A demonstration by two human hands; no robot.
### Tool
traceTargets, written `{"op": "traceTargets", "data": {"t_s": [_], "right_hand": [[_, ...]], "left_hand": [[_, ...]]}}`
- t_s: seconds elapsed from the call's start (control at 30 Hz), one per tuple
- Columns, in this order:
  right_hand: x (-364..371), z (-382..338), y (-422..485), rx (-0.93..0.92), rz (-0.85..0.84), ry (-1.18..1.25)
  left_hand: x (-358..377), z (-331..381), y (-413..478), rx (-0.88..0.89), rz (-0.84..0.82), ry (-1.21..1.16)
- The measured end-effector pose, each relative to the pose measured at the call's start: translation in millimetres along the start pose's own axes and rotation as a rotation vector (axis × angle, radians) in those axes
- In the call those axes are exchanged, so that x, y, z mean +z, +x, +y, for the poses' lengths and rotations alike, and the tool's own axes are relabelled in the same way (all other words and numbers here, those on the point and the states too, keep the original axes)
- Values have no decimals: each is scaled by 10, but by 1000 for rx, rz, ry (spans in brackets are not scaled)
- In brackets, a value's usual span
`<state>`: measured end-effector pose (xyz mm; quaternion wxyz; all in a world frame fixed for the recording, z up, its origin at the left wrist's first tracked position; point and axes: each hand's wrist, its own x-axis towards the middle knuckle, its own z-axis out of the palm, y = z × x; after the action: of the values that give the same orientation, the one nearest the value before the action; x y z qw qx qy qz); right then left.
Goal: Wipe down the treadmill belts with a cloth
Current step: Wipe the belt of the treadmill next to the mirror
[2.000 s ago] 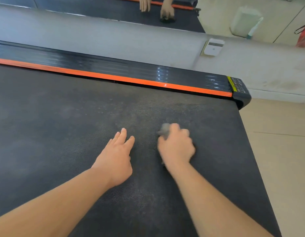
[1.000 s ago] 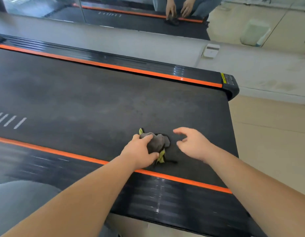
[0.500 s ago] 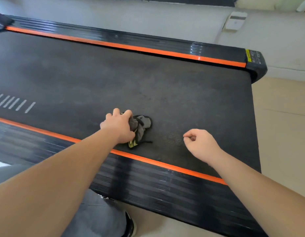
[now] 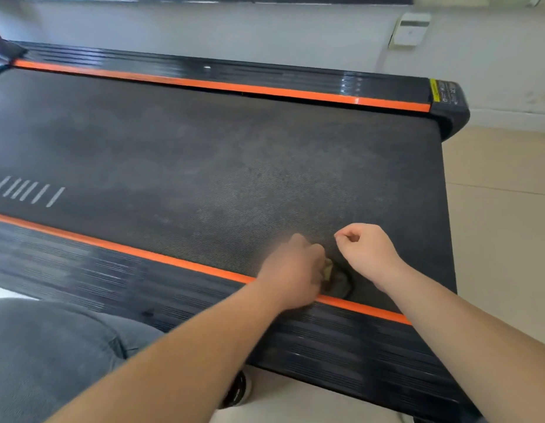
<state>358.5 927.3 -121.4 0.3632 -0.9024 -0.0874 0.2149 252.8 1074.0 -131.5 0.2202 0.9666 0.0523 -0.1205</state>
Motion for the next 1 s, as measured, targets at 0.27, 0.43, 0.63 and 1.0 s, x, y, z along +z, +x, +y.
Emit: {"op": "traceTargets", "data": {"t_s": [0.27, 0.43, 0.63, 1.0], "right_hand": [[-48, -26, -89, -37, -10, 24], [-77, -89, -86, -55, -6, 37], [-144, -92, -49, -35, 53, 61], [0, -68, -90, -31, -8, 17]], "left_hand": [[-874, -1534, -412, -435, -9, 328], [-391, -559, -58, -82, -2, 163], [-172, -164, 26, 238, -65, 224], [-40, 129, -28, 189, -68, 108]]}}
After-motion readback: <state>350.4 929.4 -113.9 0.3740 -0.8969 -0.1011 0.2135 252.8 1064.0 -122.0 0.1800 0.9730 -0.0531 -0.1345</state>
